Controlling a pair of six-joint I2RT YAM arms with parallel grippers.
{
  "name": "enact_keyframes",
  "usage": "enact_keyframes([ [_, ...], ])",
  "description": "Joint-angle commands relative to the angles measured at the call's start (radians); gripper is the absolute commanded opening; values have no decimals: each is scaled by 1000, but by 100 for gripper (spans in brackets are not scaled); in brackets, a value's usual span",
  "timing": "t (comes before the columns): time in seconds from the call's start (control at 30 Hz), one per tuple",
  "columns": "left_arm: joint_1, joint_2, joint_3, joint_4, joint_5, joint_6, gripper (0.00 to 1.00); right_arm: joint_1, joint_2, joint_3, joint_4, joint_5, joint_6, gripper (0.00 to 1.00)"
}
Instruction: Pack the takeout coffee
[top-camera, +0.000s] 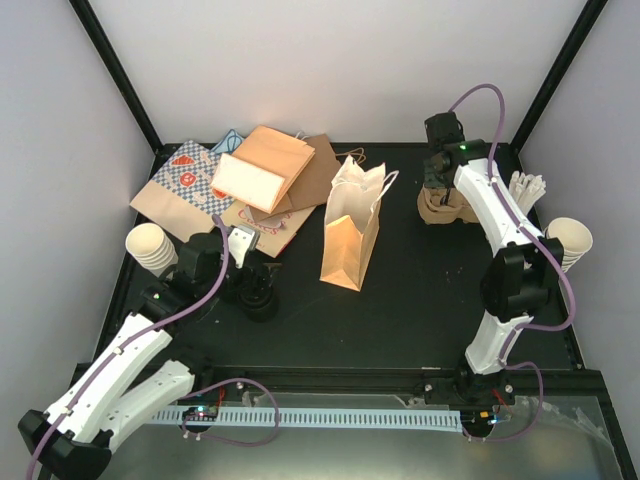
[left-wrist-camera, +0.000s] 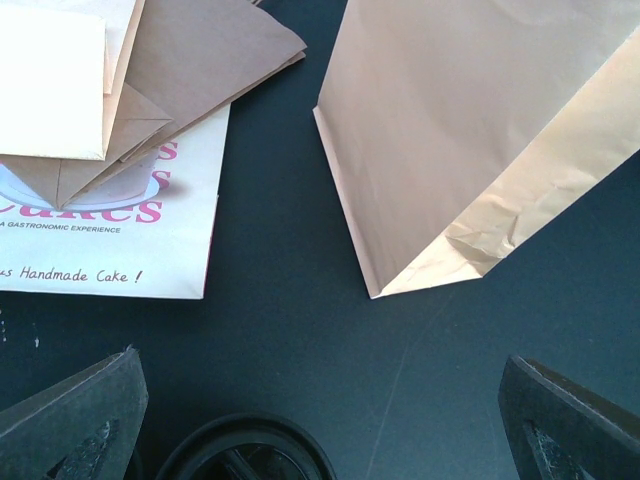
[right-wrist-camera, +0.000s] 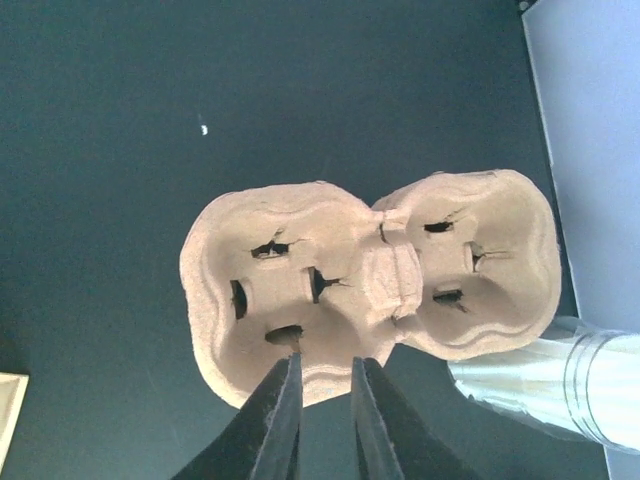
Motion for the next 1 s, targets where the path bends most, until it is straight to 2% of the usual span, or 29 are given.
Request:
enact_keyframes([
  [0.0,4,4,1,20,-2,16,99,6,-1,-15,7,-64,-14,22],
  [0.2,3,4,1,19,-2,16,99,20,79,-8,-8,-76,-16,29],
  [0.33,4,4,-1,19,-5,17,99,23,108,-17,2,-74,-13,40],
  [0.97,4,11,1,18,-4,16,99,50,199,-23,-9,-41,-26,42],
])
